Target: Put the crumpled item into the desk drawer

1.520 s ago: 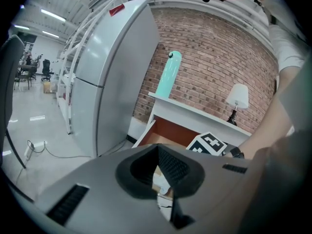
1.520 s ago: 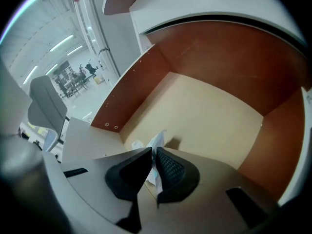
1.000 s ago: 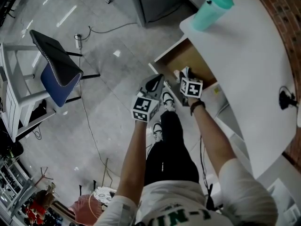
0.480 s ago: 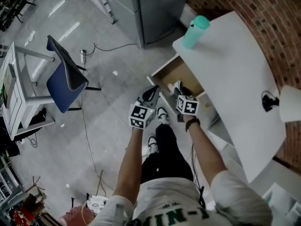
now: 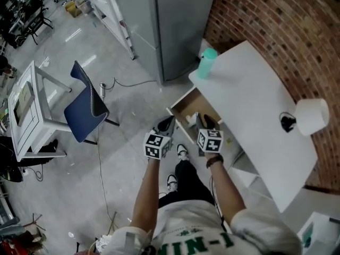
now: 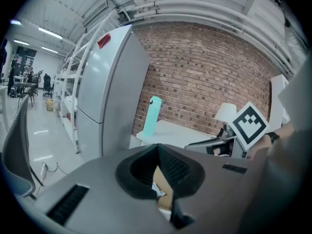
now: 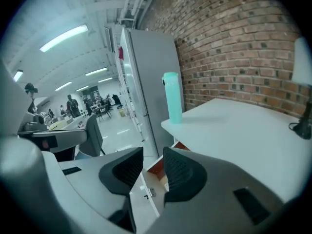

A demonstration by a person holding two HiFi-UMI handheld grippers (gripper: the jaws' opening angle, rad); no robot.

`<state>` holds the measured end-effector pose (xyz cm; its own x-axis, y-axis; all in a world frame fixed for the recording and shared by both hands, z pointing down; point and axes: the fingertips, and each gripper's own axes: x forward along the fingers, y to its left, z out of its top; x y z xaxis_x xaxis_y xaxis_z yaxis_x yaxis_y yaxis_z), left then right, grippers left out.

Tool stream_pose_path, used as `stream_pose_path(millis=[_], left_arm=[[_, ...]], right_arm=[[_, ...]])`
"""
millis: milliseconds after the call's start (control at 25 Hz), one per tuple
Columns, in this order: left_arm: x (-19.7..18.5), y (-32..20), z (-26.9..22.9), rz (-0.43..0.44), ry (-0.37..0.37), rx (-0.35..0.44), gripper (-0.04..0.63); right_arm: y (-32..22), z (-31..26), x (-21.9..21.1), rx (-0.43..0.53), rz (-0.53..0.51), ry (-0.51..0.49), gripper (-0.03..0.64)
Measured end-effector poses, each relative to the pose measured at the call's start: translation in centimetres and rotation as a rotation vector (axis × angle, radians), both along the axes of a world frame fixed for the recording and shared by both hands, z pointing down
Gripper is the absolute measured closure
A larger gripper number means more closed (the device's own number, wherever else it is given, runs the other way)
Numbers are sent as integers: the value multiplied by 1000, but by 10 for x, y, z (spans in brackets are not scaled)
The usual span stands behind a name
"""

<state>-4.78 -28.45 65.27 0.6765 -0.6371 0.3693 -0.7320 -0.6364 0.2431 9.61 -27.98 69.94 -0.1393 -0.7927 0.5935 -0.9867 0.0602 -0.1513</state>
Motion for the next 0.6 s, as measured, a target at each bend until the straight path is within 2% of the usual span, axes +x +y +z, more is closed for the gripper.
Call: stream_pose_path(millis=[280,440,600], left_arm=[[-20,37,-67,-62,-85,76,601],[-28,61,-97,-94,-86,111,600],[-27,80,-130,-94,-75,151,600]], right_arm=[[36,-88,8,127,28,-30,549],[63,-126,8,204,19,-4,566],[83,-160,3,278,-19,68,577]])
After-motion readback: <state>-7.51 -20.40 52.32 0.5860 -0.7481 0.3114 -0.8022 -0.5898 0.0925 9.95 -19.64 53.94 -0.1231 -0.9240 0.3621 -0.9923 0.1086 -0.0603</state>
